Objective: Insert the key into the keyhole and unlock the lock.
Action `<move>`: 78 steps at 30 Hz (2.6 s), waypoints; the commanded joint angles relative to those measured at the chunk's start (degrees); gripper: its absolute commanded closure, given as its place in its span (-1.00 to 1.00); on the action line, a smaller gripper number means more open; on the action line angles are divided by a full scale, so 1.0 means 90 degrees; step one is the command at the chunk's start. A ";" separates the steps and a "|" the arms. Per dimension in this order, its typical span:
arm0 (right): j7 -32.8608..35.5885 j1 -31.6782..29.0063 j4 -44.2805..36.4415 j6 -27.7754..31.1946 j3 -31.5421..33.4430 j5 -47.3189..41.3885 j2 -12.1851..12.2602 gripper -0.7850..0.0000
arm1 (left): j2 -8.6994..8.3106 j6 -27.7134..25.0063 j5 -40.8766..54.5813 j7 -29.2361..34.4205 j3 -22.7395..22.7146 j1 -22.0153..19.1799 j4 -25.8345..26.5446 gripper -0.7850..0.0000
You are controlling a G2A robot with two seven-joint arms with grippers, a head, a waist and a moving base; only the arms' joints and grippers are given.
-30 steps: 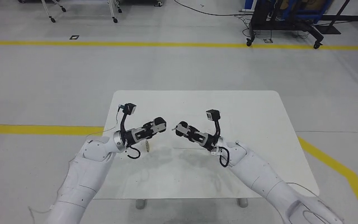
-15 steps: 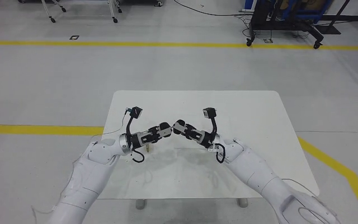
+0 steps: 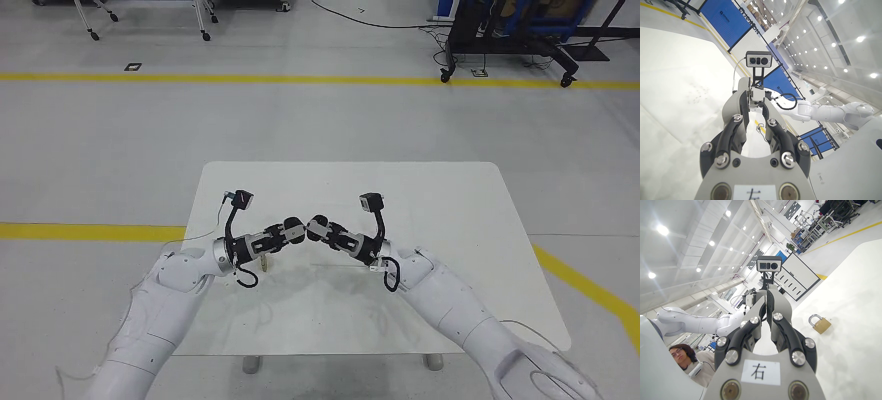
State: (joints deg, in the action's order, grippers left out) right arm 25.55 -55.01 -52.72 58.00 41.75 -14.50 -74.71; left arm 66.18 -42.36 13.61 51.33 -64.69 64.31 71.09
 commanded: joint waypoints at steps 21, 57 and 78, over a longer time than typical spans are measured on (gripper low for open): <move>0.0107 -0.0275 -0.0166 0.0000 0.0417 0.0306 -0.0077 0.04 | -0.0038 0.0032 -0.0346 -0.0248 0.0072 -0.0026 0.0046 1.00; 0.3146 -0.0449 -0.1464 -0.1502 0.1746 0.0861 0.0713 0.06 | -0.0242 0.0173 -0.0170 0.1351 0.0298 -0.0539 -0.0081 1.00; 0.3389 -0.0214 -0.1415 -0.1750 0.1293 0.0679 0.0653 0.44 | -0.0343 0.0085 -0.0141 0.1262 0.0895 -0.0780 -0.0189 1.00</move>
State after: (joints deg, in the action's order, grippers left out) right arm 56.12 -56.95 -65.46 42.23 53.45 -8.43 -68.84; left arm 63.15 -41.65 12.31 62.64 -56.78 57.43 69.55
